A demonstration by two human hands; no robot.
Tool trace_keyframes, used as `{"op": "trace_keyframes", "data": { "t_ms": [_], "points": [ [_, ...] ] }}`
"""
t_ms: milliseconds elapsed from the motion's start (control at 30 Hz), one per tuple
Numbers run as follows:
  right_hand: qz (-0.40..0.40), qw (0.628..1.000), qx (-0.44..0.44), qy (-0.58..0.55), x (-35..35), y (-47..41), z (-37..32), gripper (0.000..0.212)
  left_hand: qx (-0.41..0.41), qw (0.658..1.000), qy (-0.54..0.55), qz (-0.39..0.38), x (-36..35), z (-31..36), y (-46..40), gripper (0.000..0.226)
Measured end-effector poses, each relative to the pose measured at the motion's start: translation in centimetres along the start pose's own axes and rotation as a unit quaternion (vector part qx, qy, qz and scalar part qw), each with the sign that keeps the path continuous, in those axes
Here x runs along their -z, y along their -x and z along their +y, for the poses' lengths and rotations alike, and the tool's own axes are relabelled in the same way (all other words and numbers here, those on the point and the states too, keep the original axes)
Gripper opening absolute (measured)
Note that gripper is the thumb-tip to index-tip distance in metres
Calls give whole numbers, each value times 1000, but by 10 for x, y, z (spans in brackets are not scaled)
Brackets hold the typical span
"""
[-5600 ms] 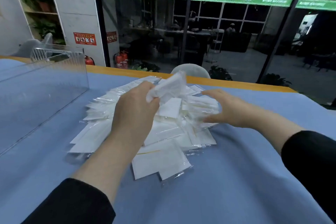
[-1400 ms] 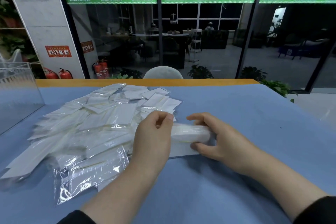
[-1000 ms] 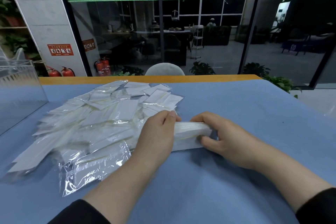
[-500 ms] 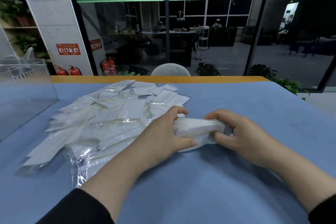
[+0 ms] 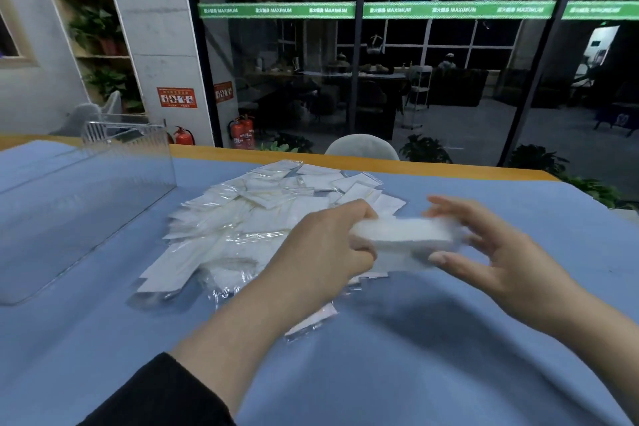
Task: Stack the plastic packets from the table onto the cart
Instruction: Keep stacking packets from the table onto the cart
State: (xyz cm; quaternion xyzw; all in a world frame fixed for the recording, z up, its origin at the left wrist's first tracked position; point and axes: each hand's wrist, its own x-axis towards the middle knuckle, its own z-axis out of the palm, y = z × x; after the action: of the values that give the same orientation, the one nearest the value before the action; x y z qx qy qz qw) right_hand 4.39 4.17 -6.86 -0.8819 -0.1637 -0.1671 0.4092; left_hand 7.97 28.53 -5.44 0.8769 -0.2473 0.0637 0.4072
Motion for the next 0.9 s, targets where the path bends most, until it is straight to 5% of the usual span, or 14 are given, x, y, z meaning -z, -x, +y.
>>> {"op": "trace_keyframes", "data": {
  "t_ms": [133,267,567,767,900],
  "points": [
    [30,999,-31,20,-26,-27,-16,62,73,985,3,158,68,-45,11,23],
    [-105,977,-36,183,-72,-62,-37,62,127,951,-53,276,107,-95,23,18],
    [-291,914,-43,279,-135,-155,-52,110,153,946,-47,283,114,-127,20,19],
    [-326,911,2,252,-155,-180,-55,106,141,946,-44,290,117,-126,21,18],
    [-313,894,74,313,-171,-182,-56,69,139,943,-33,300,119,-123,23,19]
  ]
}}
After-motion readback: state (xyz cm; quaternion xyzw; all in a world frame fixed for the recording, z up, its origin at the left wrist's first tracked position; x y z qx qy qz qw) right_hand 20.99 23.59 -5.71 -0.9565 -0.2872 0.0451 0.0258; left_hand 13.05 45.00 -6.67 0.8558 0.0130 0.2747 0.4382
